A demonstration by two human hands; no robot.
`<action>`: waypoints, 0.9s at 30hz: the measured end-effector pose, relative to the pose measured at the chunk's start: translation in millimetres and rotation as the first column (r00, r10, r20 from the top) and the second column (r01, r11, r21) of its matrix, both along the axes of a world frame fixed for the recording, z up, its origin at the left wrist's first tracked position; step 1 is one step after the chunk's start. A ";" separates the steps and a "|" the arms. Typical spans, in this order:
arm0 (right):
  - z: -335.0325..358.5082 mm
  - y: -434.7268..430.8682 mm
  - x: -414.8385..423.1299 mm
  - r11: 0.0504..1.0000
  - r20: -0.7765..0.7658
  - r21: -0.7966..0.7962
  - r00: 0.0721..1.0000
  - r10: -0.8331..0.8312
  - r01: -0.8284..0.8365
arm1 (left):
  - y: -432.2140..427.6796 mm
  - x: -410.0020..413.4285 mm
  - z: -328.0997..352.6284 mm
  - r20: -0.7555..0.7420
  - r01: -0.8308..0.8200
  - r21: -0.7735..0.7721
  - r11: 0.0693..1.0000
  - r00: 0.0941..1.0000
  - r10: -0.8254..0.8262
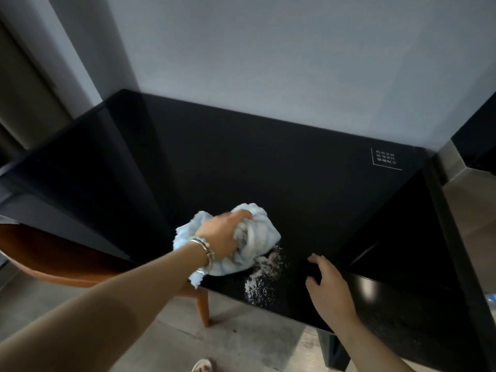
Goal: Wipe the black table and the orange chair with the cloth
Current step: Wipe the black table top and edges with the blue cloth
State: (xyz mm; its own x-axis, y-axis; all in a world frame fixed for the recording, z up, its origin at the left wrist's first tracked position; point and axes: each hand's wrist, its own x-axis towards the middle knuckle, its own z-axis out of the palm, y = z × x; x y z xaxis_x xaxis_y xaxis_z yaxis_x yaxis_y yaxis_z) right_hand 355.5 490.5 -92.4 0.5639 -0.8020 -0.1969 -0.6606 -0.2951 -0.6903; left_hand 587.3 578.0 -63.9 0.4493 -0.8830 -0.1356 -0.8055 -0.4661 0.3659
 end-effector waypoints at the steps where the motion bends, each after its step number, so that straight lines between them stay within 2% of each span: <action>1: 0.7 -2.7 -3.2 1.000 0.005 0.021 1.000 0.022 -0.022 | -1.8 8.2 3.5 -0.001 -0.033 -0.060 0.998 0.999 0.033; 3: 0.0 -6.8 -10.3 0.991 -0.013 0.027 0.991 0.131 -0.131 | -6.6 25.0 11.1 -0.026 -0.091 -0.173 0.981 0.996 0.088; 4: -1.3 -8.7 -13.7 0.981 -0.026 0.026 0.981 0.191 -0.191 | -11.8 36.1 14.6 -0.055 -0.134 -0.172 0.976 0.990 0.126; 7: -1.8 -14.1 -19.4 0.972 0.005 0.063 0.974 0.225 -0.225 | -35.1 53.2 3.2 -0.153 -0.370 -0.068 0.927 0.922 0.357; 8: -1.6 -15.8 -20.3 0.973 0.026 0.079 0.976 0.214 -0.215 | -43.0 51.0 -1.5 -0.158 -0.380 -0.008 0.925 0.914 0.374; 11: -2.2 -20.1 -23.0 0.974 0.086 0.144 0.983 0.164 -0.175 | -70.6 35.4 -11.3 -0.025 -0.234 0.153 0.960 0.970 0.241; 13: -2.4 -22.2 -23.6 0.972 0.132 0.198 0.986 0.103 -0.128 | -89.6 22.7 -10.9 0.000 -0.143 0.159 0.977 0.989 0.145; 16: -4.0 -24.9 -21.5 0.952 0.243 0.306 0.968 -0.060 -0.018 | -101.9 -12.5 -6.6 -0.057 0.030 0.132 0.991 0.998 -0.023; 19: 0.8 -27.9 -15.5 0.893 0.313 0.435 0.911 -0.266 0.111 | -90.9 -45.3 2.3 -0.107 0.207 0.167 0.964 0.976 -0.191; 21: 6.4 -29.8 -8.7 0.856 0.346 0.491 0.865 -0.362 0.162 | -80.1 -50.8 12.4 -0.186 0.220 0.126 0.967 0.963 -0.195; 23: 17.2 -30.0 2.2 0.809 0.436 0.576 0.793 -0.424 0.116 | -74.0 -47.4 24.6 -0.337 0.030 -0.039 0.999 0.941 -0.042; 25: 31.2 -29.6 16.5 0.768 0.513 0.640 0.742 -0.431 0.003 | -72.9 -46.3 38.4 -0.540 -0.263 -0.243 0.934 0.836 0.095; 27: 47.7 -30.1 33.5 0.746 0.574 0.653 0.726 -0.379 -0.127 | -76.3 -51.2 52.0 -0.678 -0.374 -0.340 0.863 0.734 0.051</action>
State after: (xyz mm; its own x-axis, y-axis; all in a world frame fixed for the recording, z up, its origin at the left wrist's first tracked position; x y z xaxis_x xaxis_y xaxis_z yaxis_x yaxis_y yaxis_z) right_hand 388.9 460.4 -44.7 0.6443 -0.7044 -0.2976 0.0242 0.4078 -0.9128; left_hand 536.1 501.8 -11.9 0.5827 -0.8074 -0.0929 -0.2091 -0.2593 0.9429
